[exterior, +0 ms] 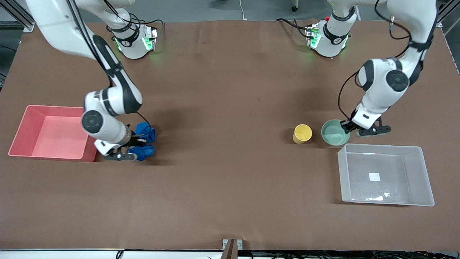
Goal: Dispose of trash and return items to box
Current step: 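Carry the cloth into the pink bin while the left gripper lowers the bowl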
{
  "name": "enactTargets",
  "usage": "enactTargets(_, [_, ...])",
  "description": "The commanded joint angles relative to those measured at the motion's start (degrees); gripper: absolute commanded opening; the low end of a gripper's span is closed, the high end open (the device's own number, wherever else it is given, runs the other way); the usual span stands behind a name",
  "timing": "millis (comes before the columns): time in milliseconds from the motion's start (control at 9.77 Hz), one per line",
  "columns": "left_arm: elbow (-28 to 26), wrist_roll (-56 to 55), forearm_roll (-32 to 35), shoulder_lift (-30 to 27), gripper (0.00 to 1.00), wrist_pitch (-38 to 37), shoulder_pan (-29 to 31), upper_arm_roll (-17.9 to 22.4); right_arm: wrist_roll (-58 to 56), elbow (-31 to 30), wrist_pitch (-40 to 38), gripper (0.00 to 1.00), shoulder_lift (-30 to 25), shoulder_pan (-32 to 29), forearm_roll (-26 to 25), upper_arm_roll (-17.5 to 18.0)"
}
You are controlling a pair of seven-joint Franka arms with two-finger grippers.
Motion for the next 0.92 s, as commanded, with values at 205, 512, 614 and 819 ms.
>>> enactTargets(205, [15.1, 9.2, -1.1, 1.1, 0.00, -12.4, 0.3, 4.4, -27.2, 4.6, -12.4, 0.01, -10.0, -2.6, -0.8, -17.7])
enactTargets(512, [35.4, 21.6, -8.7, 17.9, 0.00, -14.3, 0.5, 8.9, -43.8, 4.1, -2.7, 0.01, -6.1, -4.6, 0.0, -26.4])
enactTargets(614, [42.1, 25.9, -12.4, 23.7, 0.00, -15.9, 0.5, 10.6, -44.2, 2.9, -0.7, 0.01, -4.1, -4.9, 0.4, -26.8])
enactTargets(819, [48.5, 32.3, -17.2, 32.6, 0.01, -16.1, 1.5, 12.3, -44.1, -2.5, 5.2, 0.01, -2.9, -4.9, 3.2, -26.8])
